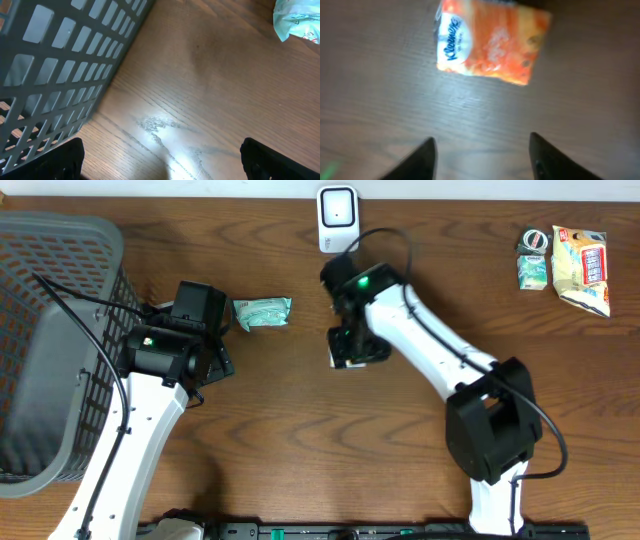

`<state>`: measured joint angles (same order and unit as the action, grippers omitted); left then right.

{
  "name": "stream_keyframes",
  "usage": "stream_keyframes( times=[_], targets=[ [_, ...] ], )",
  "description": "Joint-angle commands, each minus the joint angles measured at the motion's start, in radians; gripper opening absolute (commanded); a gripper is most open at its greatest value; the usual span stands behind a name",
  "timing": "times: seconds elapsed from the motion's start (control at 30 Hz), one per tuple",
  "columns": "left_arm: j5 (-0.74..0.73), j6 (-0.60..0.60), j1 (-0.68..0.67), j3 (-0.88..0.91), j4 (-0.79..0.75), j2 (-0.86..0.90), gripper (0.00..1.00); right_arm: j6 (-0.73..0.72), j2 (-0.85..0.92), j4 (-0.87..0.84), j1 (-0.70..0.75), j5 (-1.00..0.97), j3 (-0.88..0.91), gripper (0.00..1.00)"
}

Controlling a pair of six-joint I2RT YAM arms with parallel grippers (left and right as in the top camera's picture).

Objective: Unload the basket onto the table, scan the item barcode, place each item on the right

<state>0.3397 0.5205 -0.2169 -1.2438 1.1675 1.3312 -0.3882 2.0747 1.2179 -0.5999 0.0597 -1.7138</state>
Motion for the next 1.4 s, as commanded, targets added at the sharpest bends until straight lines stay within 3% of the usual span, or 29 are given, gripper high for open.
stream_keyframes(
  times=[0.0,0.2,0.3,0.5,0.9,1.07,1.37],
  targets=[
    [0.013,0.005,0.005,-0.003,0.002,-0.005,0.98,-0.038,0.017,-0.021,-0.007,-0.059,0.028,0.43],
    [0.013,0.005,0.005,-0.003,0.002,-0.005,0.98,-0.158,0.018,-0.103,-0.009,-0.057,0.119,0.22],
    [0.013,0.005,0.005,-0.003,0.002,-0.005,0.98,-0.158,0.018,-0.17,-0.002,-0.055,0.17,0.04],
    [0.013,0.005,0.005,-0.003,0.002,-0.005,0.98,-0.158,0.018,-0.26,0.026,-0.075,0.197,0.01],
    [0.013,0.005,0.005,-0.003,0.002,-0.005,0.98,-0.122,0.018,-0.507,0.118,-0.081,0.194,0.14],
    [0.013,0.005,0.005,-0.003,0.002,-0.005,0.98,-0.119,0.018,-0.536,0.164,0.046,0.13,0.18],
    [0.013,0.005,0.005,-0.003,0.002,-0.005,0.98,-0.12,0.019,-0.462,0.224,0.368,0.095,0.45]
  ],
)
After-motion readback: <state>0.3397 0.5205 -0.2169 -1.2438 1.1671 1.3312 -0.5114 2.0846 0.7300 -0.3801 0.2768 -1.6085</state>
